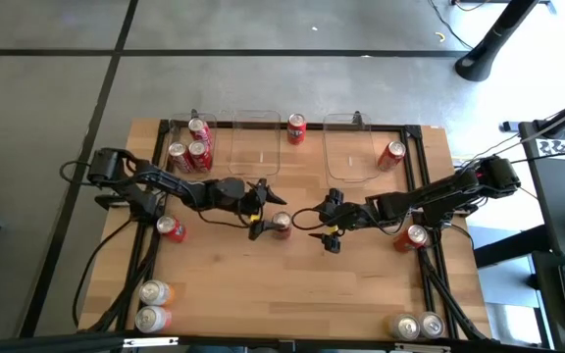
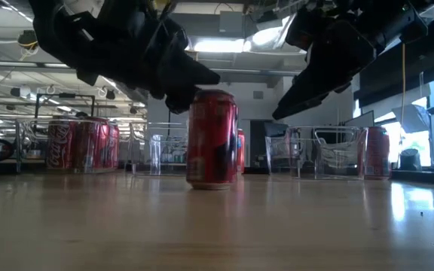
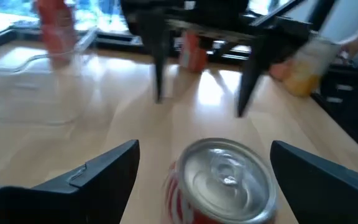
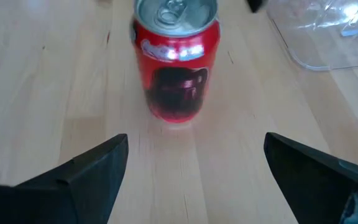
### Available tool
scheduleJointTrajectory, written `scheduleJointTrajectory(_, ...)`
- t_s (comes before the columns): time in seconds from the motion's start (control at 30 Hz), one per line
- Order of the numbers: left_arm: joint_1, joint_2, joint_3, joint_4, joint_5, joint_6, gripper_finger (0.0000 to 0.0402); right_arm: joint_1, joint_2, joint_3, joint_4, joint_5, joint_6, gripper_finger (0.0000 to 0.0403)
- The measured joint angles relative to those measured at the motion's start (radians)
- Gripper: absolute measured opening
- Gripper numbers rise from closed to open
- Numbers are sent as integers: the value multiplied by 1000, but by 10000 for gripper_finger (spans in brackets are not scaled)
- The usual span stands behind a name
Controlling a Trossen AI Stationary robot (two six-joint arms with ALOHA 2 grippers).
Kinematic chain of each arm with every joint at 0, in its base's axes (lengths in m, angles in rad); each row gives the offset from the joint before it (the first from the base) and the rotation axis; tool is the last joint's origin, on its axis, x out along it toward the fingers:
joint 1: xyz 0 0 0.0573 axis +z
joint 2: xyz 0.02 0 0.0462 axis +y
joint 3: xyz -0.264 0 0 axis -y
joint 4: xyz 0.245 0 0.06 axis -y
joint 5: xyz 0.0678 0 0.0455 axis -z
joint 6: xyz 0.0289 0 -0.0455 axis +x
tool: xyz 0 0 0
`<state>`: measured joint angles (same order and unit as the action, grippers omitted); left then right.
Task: Sort soda cans
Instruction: Put the red soda can into the left transparent bin
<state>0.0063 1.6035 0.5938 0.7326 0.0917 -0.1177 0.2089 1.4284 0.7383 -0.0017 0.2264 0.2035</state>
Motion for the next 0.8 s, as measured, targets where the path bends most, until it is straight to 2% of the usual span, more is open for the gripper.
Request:
scheduleJointTrajectory(0.37,-22,-1,1,-1,33,16,349,0,0,0,0,1,1,374)
scheduleJointTrajectory(0.5,-26,25,1,-19,-25,36,349,0,0,0,0,1,1,374)
scheduleJointTrajectory(0.8,-24,103,1,25,-32,22,349,0,0,0,2,8,1,374)
